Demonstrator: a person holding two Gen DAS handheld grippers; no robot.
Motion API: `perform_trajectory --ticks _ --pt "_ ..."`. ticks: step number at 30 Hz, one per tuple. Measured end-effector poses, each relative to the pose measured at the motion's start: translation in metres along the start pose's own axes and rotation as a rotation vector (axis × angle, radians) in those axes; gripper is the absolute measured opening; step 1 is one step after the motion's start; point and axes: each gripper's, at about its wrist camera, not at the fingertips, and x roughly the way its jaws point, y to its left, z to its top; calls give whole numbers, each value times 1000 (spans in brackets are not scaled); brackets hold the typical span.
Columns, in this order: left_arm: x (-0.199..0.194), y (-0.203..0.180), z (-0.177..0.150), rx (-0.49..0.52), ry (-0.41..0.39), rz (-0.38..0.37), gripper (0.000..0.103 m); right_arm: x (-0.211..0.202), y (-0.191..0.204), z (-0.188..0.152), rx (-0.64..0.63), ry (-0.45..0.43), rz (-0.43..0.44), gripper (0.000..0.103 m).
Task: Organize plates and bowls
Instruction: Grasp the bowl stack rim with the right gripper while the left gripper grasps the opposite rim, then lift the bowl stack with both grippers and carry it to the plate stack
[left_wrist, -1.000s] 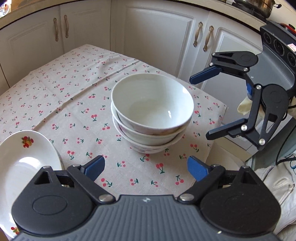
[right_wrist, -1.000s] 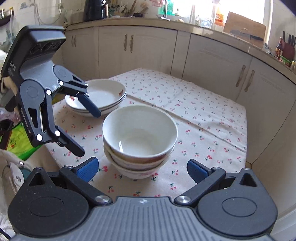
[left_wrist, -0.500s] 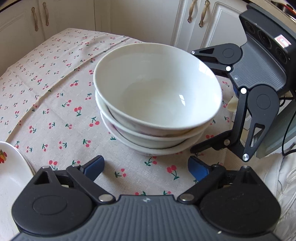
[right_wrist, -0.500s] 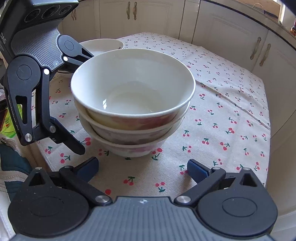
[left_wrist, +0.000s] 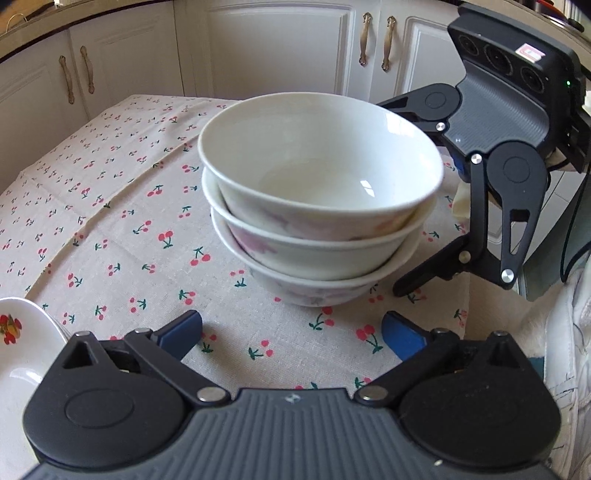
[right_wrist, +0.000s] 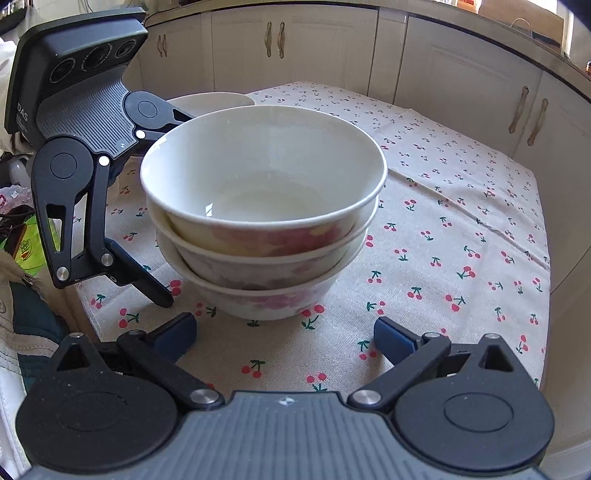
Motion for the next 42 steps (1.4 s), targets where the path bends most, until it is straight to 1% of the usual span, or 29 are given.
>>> perform_trajectory --ticks 2,3,7,10,12,15,18,21,22,25,33,42 --pt "-2 0 1 12 -18 -11 101 0 1 2 -44 -11 -6 103" --pt "-4 1 2 20 -25 -29 101 -2 2 4 -68 -21 -5 103" --pt "-10 4 10 18 -54 -66 100 -7 1 10 -117 -42 40 103" --pt "-11 1 14 74 -66 -51 100 -9 1 16 -158 -42 53 103" --pt "-11 2 17 96 -71 -47 91 -9 0 20 -179 -33 62 101" --pt "-10 3 19 108 -66 -68 90 -8 -1 26 -211 -25 64 98" --pt "-11 3 19 131 -67 -89 86 -10 -4 31 -220 -21 82 96" --pt "-11 4 23 152 -69 -105 86 -10 -7 33 -212 -14 102 93" --pt "-10 4 24 158 -63 -109 86 -9 -9 34 -209 -7 116 91" --pt "-10 5 26 166 -54 -129 84 -8 -9 36 -206 4 130 91" --pt "-8 11 27 180 -40 -158 85 -7 -9 37 -199 12 138 91" --pt "-6 13 29 183 -32 -171 85 -8 -9 38 -192 25 138 91"
